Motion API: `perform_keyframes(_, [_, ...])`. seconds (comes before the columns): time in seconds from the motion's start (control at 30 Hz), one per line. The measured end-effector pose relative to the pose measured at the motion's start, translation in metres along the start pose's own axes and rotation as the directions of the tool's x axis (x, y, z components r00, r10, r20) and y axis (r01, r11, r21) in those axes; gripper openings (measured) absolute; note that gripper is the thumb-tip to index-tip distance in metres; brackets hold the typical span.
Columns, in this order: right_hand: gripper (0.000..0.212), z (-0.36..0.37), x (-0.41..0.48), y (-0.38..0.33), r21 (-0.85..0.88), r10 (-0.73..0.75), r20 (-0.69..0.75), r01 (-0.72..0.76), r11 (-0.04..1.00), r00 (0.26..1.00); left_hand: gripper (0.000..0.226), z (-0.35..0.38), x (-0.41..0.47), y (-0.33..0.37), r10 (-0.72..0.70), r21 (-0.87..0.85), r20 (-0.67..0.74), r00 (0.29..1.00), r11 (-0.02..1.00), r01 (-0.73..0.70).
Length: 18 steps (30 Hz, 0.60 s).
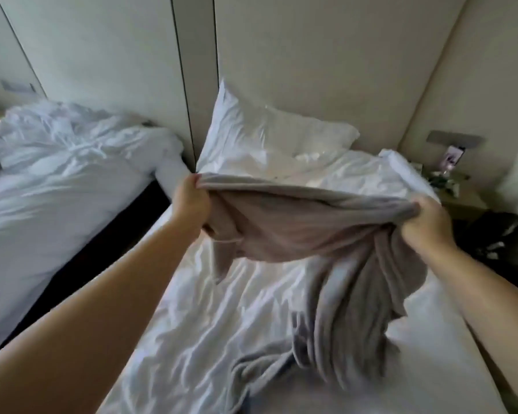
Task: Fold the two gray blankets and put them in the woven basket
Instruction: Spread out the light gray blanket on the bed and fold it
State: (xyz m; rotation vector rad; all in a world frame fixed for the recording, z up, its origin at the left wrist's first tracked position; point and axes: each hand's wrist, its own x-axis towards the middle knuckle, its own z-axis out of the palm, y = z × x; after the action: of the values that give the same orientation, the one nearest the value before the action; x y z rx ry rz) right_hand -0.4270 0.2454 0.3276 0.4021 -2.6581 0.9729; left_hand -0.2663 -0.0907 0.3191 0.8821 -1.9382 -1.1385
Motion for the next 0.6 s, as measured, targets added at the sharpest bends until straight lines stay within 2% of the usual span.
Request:
perform_keyframes(0.03, [0.004, -0.038, 0.027, -0.029, 0.109, -0.04, -0.227, 0.066, 0.992, 0.973, 0.031, -0.017, 0.021, 0.05, 0.128, -0.082, -0.052, 0.99, 0.988, -0.132])
perform_keyframes(0.1, [0.022, -0.105, 0.05, -0.081, 0.291, -0.041, -0.555, 0.241, 0.926, 0.831, 0.03, -0.049, 0.038, 0.132, 0.345, -0.201, -0.147, 0.927, 0.907, -0.369])
perform_keyframes(0.13, [0.029, -0.13, 0.049, -0.1, 0.347, -0.057, -0.625, 0.342, 0.873, 0.779, 0.033, -0.06, 0.037, 0.159, 0.433, -0.197, -0.183, 0.883, 0.863, -0.464])
perform_keyframes(0.17, [0.034, -0.145, 0.045, -0.112, 0.368, -0.089, -0.641, 0.408, 0.836, 0.762, 0.034, -0.067, 0.032, 0.176, 0.501, -0.158, -0.19, 0.844, 0.833, -0.53])
perform_keyframes(0.2, [0.037, -0.151, 0.036, -0.117, 0.361, -0.122, -0.618, 0.418, 0.834, 0.777, 0.032, -0.07, 0.027, 0.183, 0.554, -0.105, -0.166, 0.816, 0.813, -0.573])
perform_keyframes(0.27, [0.04, -0.143, 0.014, -0.109, 0.269, -0.215, -0.484, 0.378, 0.886, 0.848, 0.019, -0.065, 0.017, 0.177, 0.59, -0.025, 0.009, 0.807, 0.807, -0.59])
perform_keyframes(0.3, [0.038, -0.132, 0.001, -0.101, 0.217, -0.277, -0.377, 0.375, 0.901, 0.884, 0.017, -0.06, 0.011, 0.169, 0.555, 0.007, 0.134, 0.821, 0.828, -0.561])
perform_keyframes(0.37, [0.036, -0.105, -0.021, -0.075, 0.088, -0.373, -0.018, 0.373, 0.924, 0.928, 0.017, -0.049, 0.003, 0.147, 0.469, 0.102, 0.307, 0.828, 0.849, -0.519])
perform_keyframes(0.4, [0.033, -0.091, -0.028, -0.058, -0.046, -0.323, 0.205, 0.339, 0.94, 0.924, 0.016, -0.044, 0.002, 0.137, 0.466, 0.131, 0.338, 0.818, 0.837, -0.531])
perform_keyframes(0.47, [0.035, -0.072, -0.042, -0.026, -0.277, -0.032, 0.525, 0.206, 0.938, 0.851, 0.012, -0.039, 0.001, 0.125, 0.454, 0.142, 0.375, 0.808, 0.833, -0.534])
perform_keyframes(0.53, [0.037, -0.063, -0.05, -0.004, -0.298, 0.141, 0.675, 0.093, 0.95, 0.724, 0.024, -0.037, 0.0, 0.12, 0.442, 0.175, 0.418, 0.794, 0.818, -0.547])
perform_keyframes(0.57, [0.03, -0.061, -0.053, -0.001, -0.29, 0.181, 0.694, 0.041, 0.956, 0.697, 0.03, -0.035, -0.002, 0.12, 0.452, 0.21, 0.423, 0.785, 0.794, -0.57])
perform_keyframes(0.6, [0.019, -0.058, -0.055, 0.002, -0.285, 0.206, 0.683, -0.004, 0.959, 0.701, 0.035, -0.034, -0.004, 0.121, 0.469, 0.229, 0.42, 0.777, 0.773, -0.591])
